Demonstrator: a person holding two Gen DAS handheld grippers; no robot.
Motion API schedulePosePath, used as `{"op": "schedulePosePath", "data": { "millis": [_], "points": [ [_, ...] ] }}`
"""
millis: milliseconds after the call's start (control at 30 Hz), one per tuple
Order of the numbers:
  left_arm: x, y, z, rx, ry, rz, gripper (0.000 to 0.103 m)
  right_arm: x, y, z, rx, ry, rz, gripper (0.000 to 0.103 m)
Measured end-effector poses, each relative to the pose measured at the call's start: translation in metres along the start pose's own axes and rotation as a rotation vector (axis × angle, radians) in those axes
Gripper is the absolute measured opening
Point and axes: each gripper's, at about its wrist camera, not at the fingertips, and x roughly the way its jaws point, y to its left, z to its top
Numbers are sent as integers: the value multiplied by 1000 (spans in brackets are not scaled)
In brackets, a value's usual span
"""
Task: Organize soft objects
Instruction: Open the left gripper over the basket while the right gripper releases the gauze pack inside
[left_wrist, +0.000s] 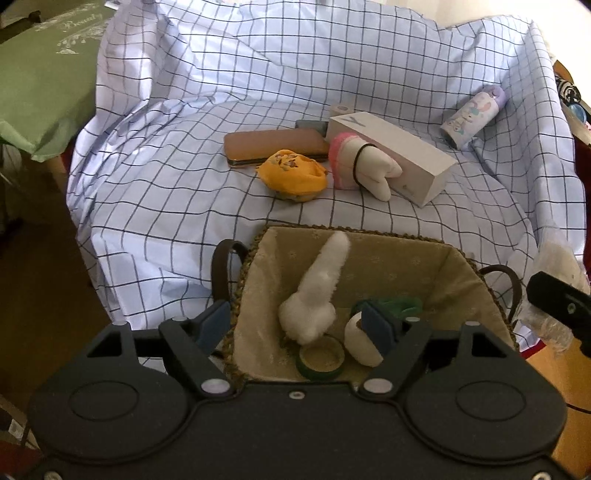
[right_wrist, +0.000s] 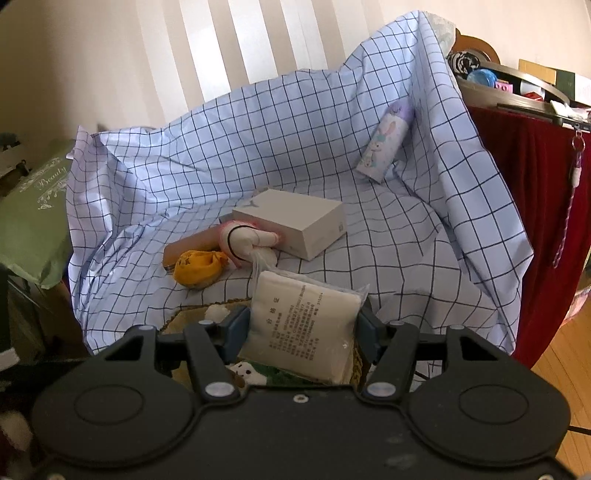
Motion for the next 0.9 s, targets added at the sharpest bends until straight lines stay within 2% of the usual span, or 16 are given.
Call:
{"op": "schedulePosePath", "data": {
  "millis": [733,833,900],
  "points": [
    [0,-1,-10,19,16,23,76,11,4,2,-48,44,6,63],
    [0,-1,-10,19,16,24,76,11,3,2,-49,45,12,70],
    [0,-1,-10,18,16,22,77,11,2,3,-49,46,16,71]
  ]
}}
